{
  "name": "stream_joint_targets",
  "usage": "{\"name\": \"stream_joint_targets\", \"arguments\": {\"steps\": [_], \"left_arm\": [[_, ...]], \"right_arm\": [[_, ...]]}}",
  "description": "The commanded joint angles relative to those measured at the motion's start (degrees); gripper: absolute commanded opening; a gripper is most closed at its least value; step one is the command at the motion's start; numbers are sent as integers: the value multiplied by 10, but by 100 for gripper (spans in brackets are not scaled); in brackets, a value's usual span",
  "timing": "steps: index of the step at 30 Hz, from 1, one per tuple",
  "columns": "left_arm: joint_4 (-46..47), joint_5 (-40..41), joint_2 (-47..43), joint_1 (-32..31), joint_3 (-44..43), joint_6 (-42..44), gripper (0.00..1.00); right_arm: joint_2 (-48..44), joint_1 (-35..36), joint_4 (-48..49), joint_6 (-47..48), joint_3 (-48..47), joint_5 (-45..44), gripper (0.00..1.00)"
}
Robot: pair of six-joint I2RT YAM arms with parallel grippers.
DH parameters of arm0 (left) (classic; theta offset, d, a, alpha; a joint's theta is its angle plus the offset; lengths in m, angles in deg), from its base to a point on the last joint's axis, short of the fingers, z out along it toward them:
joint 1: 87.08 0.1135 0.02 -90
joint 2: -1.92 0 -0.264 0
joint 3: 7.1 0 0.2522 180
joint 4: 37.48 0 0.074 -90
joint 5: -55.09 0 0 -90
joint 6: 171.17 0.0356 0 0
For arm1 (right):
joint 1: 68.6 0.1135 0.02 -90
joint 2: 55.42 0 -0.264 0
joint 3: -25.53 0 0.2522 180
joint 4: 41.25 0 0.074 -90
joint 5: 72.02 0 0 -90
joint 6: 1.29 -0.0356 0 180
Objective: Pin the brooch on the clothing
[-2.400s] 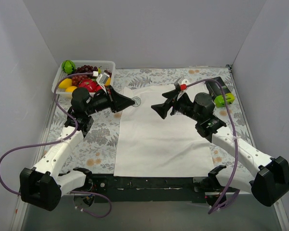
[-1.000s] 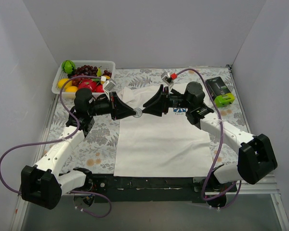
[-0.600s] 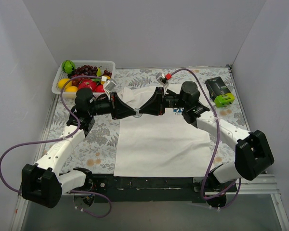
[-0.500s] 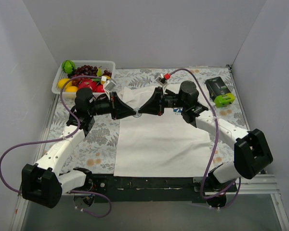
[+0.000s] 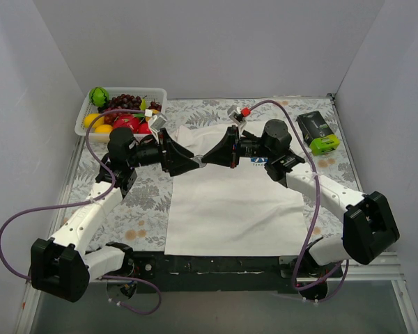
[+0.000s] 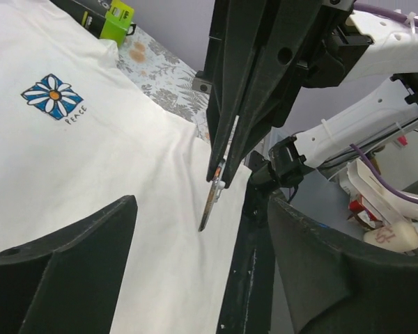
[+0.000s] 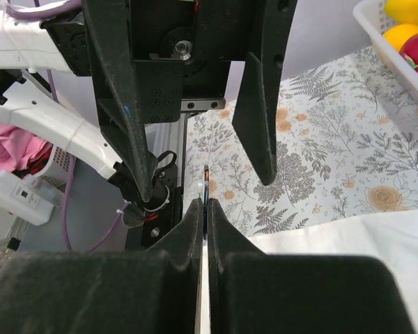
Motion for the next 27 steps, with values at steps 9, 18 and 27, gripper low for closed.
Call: {"name": "stream_joint_targets", "arguments": {"steps": [9,18,27], "left_arm": [[42,14,-21,2,-4,-11,60],[45,12,-20,1,-2,-15,36],[48,-2,0,2,-8,-28,17]], "right_arm": [[-40,2,32,6,5,-19,1],[-48,-3,37,5,9,-24,1],[-43,-3,42,1,6,-18,1]]}}
